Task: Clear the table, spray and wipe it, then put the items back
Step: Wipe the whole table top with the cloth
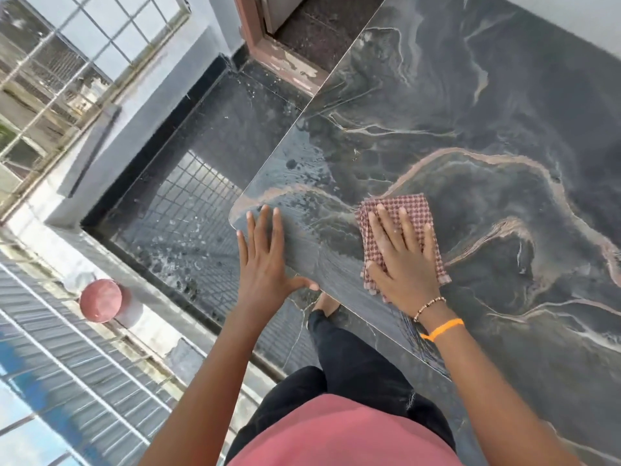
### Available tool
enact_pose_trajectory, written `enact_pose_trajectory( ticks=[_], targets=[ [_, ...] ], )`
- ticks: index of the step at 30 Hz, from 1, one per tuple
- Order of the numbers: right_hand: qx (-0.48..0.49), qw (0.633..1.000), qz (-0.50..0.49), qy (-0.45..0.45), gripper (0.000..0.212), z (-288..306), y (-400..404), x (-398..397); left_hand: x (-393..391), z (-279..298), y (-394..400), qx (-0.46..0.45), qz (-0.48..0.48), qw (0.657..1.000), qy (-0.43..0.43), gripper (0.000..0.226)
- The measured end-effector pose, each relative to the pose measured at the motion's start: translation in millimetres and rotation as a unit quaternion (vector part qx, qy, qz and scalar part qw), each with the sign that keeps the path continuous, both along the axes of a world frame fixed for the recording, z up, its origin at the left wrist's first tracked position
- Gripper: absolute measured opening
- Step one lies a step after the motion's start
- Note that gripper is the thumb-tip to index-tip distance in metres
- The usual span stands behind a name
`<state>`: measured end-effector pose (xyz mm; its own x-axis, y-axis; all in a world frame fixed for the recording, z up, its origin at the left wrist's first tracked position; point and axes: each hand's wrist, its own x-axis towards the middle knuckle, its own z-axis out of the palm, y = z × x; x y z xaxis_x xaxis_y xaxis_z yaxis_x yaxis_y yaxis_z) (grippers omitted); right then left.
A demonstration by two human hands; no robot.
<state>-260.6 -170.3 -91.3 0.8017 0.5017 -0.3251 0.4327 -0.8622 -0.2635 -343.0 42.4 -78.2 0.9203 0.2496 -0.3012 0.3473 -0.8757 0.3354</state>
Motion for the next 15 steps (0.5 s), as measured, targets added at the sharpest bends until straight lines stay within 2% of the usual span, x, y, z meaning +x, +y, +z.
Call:
enact_pose_trajectory(
  ticks=[3, 6, 15],
  targets=[
    [-0.025, 0.999, -0.021, -0.022, 0.073, -3.6, 22.8, -32.6, -0.9, 0.0, -0.3, -0.003, 0.004, 1.0, 0.006, 0.135],
    [-0.017, 1.0, -0.006, -0.025, 0.076, -4.4, 59.1, -18.8, 0.5, -0.1, 1.8, -0.005, 0.011, 1.0, 0.015, 0.135],
    [0.03, 0.996, -0.078, -0.041, 0.075, -2.1, 142.9, 158.5, 0.3, 1.2, 5.7, -0.032, 0.012, 0.999, 0.0, 0.132]
  ],
)
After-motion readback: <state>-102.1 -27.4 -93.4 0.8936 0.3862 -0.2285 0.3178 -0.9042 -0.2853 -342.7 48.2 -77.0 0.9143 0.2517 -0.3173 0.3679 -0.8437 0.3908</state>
